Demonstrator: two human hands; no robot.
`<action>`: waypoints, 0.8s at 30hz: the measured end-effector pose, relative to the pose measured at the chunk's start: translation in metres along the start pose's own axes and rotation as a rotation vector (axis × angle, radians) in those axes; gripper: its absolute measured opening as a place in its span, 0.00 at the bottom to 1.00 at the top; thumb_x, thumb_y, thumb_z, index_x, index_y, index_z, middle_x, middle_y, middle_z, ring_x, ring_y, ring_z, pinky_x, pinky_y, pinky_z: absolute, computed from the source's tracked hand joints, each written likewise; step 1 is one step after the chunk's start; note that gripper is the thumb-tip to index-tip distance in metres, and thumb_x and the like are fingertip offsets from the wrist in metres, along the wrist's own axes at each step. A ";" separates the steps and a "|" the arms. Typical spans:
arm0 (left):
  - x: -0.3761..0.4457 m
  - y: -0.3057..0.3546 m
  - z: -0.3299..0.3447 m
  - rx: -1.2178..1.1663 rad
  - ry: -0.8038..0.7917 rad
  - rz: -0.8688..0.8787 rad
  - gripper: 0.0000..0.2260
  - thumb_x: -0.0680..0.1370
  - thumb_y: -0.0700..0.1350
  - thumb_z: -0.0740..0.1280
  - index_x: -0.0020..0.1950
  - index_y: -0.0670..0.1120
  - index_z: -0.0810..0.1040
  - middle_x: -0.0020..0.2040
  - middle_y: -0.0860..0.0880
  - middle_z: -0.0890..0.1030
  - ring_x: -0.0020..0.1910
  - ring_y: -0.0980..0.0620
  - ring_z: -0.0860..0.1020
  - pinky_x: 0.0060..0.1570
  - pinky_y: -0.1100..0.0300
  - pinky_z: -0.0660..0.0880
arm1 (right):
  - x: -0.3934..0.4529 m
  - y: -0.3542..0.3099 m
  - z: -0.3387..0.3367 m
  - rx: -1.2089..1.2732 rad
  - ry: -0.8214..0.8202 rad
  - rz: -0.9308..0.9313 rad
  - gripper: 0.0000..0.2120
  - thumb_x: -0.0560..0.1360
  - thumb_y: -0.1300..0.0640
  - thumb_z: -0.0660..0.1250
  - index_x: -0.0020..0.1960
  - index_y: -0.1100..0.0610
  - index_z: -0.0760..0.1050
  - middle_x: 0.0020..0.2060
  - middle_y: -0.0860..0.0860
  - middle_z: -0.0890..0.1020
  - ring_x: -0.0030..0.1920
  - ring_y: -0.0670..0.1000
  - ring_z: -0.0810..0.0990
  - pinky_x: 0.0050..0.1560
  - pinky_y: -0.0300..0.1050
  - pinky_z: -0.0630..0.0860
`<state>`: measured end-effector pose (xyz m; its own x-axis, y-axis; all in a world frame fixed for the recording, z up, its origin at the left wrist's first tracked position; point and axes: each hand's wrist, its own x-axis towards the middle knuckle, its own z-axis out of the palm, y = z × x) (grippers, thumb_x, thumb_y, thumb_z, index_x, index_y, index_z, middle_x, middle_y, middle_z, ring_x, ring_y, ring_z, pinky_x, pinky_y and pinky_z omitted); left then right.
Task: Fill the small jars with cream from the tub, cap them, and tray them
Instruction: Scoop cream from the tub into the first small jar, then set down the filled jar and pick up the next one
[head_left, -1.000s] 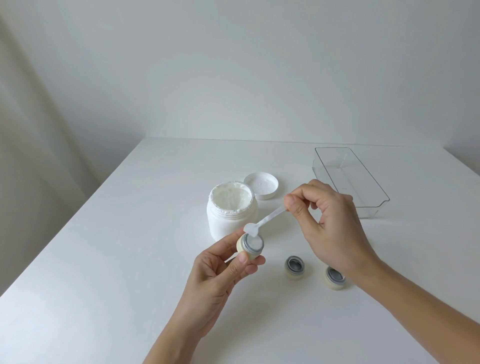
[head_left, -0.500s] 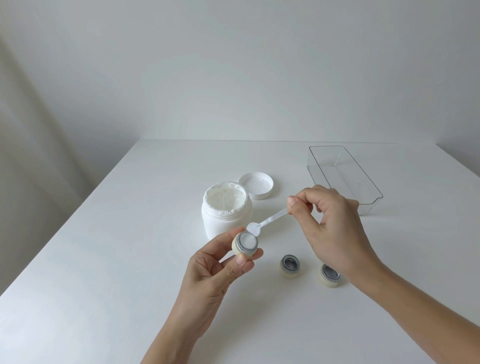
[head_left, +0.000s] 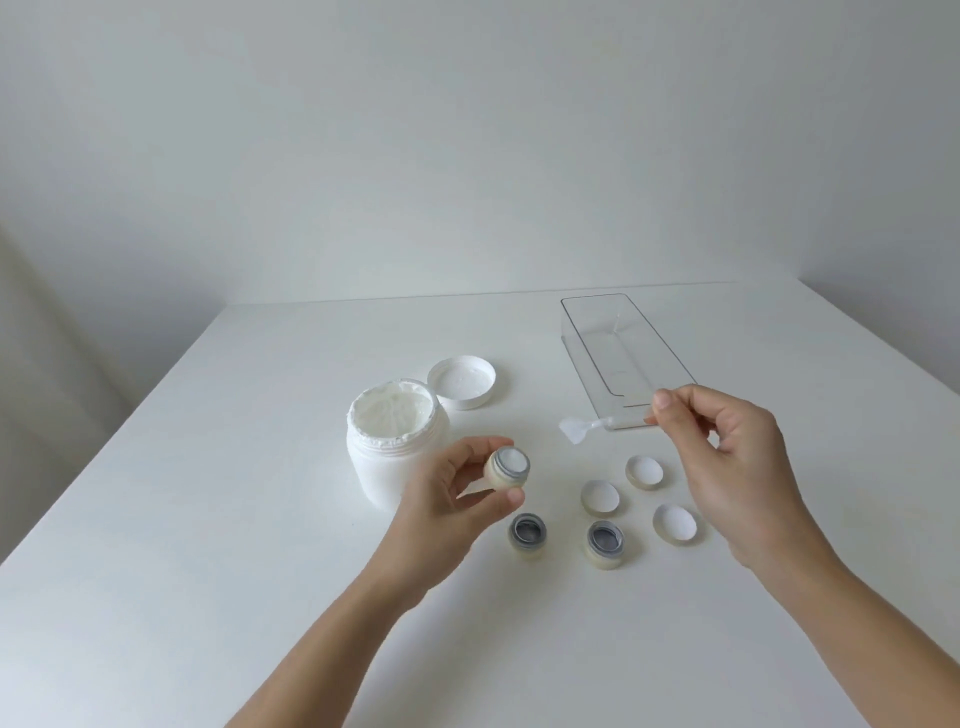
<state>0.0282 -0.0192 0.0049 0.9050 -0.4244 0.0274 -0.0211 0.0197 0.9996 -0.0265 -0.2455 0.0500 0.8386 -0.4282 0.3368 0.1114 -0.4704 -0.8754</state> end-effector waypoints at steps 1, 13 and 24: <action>0.006 -0.002 0.004 0.074 0.000 0.004 0.14 0.75 0.34 0.73 0.57 0.48 0.80 0.53 0.54 0.84 0.55 0.61 0.80 0.51 0.66 0.78 | -0.001 0.003 -0.004 0.005 0.009 0.003 0.14 0.79 0.51 0.62 0.34 0.48 0.76 0.34 0.44 0.81 0.40 0.57 0.73 0.39 0.40 0.68; 0.035 -0.016 0.016 0.759 0.030 0.002 0.17 0.72 0.41 0.75 0.59 0.49 0.78 0.50 0.55 0.79 0.39 0.60 0.72 0.48 0.64 0.70 | -0.008 0.015 -0.028 0.019 0.039 0.042 0.14 0.78 0.50 0.63 0.35 0.50 0.77 0.34 0.43 0.80 0.36 0.48 0.71 0.34 0.29 0.66; 0.000 -0.010 -0.001 0.670 -0.057 -0.017 0.22 0.76 0.32 0.64 0.69 0.45 0.73 0.64 0.54 0.74 0.62 0.63 0.74 0.54 0.77 0.71 | -0.002 0.010 -0.020 0.093 -0.007 0.054 0.14 0.78 0.50 0.63 0.35 0.49 0.79 0.31 0.37 0.80 0.32 0.42 0.70 0.33 0.26 0.65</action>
<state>0.0287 -0.0182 -0.0049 0.8840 -0.4675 -0.0063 -0.2830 -0.5456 0.7888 -0.0378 -0.2643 0.0474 0.8485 -0.4452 0.2859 0.1145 -0.3730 -0.9208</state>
